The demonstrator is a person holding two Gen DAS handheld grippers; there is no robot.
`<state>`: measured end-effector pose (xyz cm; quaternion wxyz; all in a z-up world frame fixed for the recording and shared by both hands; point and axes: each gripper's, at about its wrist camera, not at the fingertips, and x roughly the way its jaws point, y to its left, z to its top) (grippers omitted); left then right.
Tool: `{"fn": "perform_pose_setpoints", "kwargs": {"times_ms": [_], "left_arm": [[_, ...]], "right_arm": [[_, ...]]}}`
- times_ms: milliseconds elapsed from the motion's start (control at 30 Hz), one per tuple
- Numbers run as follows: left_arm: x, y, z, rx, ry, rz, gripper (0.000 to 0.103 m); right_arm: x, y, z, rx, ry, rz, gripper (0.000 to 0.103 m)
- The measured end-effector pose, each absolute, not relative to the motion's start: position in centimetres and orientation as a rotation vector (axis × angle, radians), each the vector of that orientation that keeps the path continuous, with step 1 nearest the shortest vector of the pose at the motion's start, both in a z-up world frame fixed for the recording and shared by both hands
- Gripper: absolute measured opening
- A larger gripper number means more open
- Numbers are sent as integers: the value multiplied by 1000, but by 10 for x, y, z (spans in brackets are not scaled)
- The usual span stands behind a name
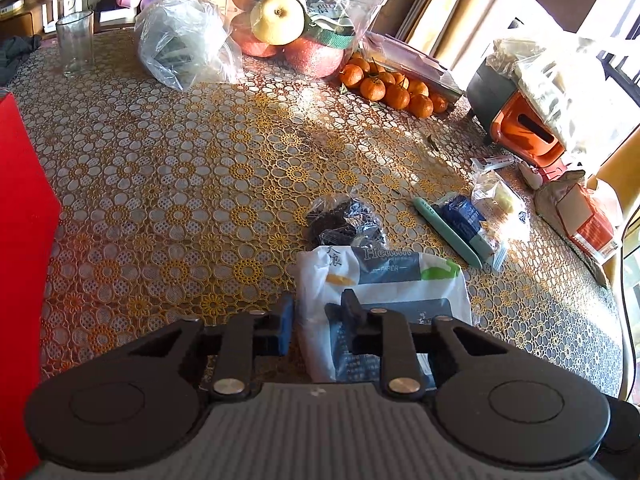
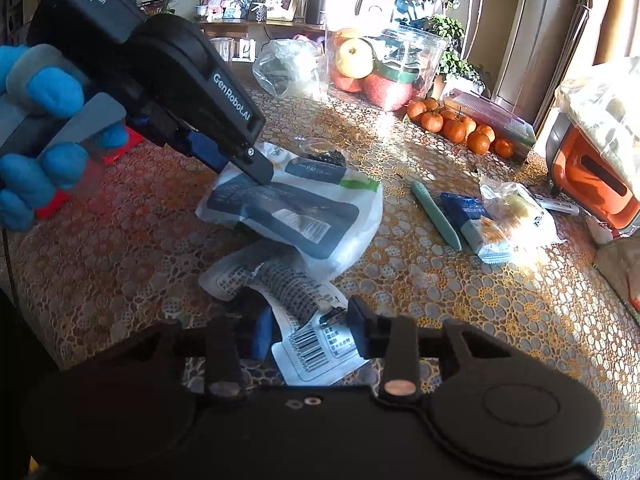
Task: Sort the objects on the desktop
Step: 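Close the left tool on the white bag while the right tool closes on the barcode packet, then carry the white bag in the left tool and barcode packet in the right tool to the box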
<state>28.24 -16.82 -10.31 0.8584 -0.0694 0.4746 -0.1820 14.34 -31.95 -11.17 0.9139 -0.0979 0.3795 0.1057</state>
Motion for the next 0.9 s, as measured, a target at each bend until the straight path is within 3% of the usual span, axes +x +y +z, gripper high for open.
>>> {"fn": "perform_pose_setpoints", "kwargs": {"times_ms": [33, 267, 900], "left_arm": [[281, -168, -102, -136, 995, -378, 8], [264, -168, -86, -119, 934, -384, 3], [222, -134, -42, -165, 801, -348, 2]], "right_arm": [[143, -320, -110, -198, 778, 214, 35], [139, -323, -100, -189, 747, 163, 25], [109, -337, -76, -143, 726, 85, 25]]}}
